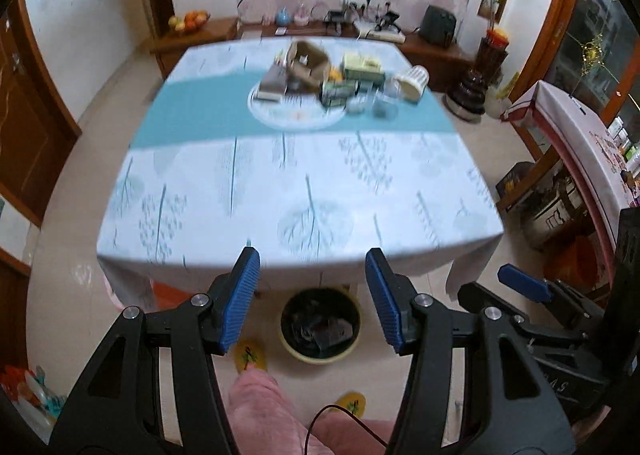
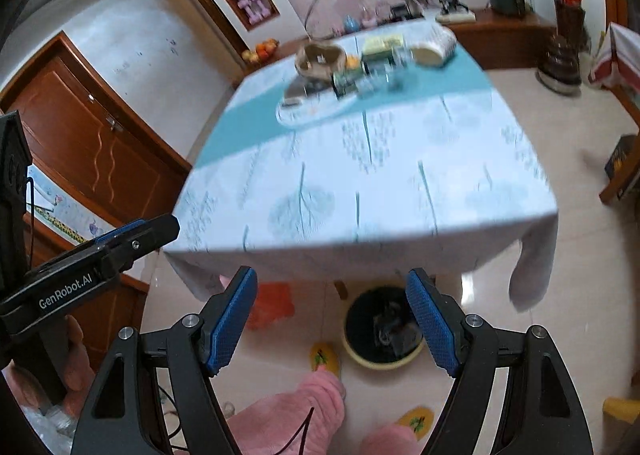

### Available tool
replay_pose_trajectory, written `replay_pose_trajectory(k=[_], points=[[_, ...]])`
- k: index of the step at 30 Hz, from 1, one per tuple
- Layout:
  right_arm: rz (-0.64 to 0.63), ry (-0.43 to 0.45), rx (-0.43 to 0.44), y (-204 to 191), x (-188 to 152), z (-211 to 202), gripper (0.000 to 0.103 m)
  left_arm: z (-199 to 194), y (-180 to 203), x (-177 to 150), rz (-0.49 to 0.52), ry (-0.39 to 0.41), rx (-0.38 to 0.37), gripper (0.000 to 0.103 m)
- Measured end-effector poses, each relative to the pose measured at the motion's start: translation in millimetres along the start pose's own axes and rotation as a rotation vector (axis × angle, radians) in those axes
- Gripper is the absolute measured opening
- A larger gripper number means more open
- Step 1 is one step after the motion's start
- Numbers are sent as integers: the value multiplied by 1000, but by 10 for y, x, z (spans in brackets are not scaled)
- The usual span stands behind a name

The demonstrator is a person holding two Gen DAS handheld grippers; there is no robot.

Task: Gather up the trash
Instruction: 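Raise both open tools back toward the table items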

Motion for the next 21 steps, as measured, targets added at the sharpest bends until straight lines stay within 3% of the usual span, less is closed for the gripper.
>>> replay_pose_trajectory(k=[10, 21], points=[[79, 95, -32, 74, 865, 12, 78, 227, -47, 948, 78, 54, -54, 53], [295, 109, -154, 294, 2018, 827, 78, 1450, -675, 2452, 110, 13, -116, 53]])
Point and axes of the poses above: each gripper's, at about its wrist camera, not at the fingertips, and z roughly the way its jaws point, y to its right, x to its top, the point moved 8 cm from there along z, roughly the way its jaws point, and after that the axes turned 8 degrees about -x, right-handed, at the moved point
